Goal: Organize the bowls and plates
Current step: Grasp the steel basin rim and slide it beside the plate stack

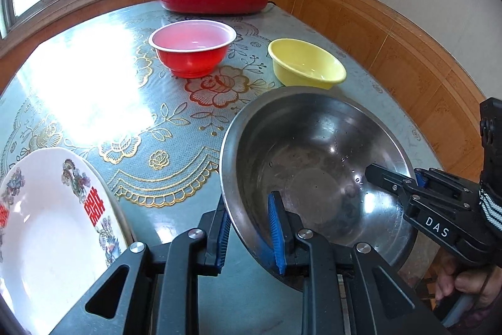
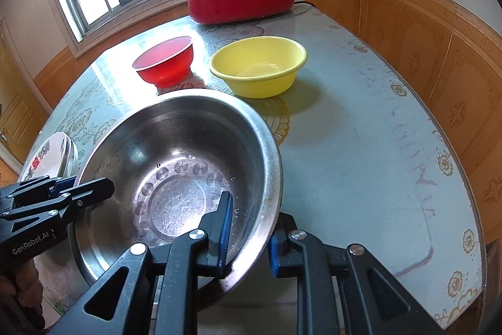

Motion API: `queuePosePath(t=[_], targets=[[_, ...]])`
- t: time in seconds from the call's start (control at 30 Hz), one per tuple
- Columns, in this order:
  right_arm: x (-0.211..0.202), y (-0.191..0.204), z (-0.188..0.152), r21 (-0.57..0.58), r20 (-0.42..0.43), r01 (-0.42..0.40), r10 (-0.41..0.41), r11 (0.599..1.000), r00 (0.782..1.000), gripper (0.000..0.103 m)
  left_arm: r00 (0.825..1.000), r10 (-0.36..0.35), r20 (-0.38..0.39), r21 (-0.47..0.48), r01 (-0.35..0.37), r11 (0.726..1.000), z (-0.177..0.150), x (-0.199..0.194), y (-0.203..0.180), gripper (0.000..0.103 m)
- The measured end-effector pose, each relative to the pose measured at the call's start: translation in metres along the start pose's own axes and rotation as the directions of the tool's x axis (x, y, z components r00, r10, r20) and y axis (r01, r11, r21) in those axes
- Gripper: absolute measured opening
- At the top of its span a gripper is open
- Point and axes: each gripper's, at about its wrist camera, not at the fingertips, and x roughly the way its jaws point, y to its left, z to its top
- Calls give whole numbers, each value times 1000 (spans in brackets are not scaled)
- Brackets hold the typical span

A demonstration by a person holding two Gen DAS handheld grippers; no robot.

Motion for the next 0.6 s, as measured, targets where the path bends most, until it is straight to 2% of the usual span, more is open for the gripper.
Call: queuePosePath(t=[0.23,0.47,0.53,0.6], targets=[[-2,-8,2,2,16,60,-60,998,998,20,1000,-7,8,44,6,999,6,11,-11,23],[0,-14,4,5,-3,5,-5,1000,1000,19,1000,-6,10,40,5,999,8,11,-6,24],[-1,-15,6,5,-8,-14,14,1000,1000,20,1000,-16,7,22,15,1000,9,8,-2,27],[-4,-20,9,18,0,-23,23,1000,1000,27,1000,-24,16,7,24,1000,10,5,2,28]])
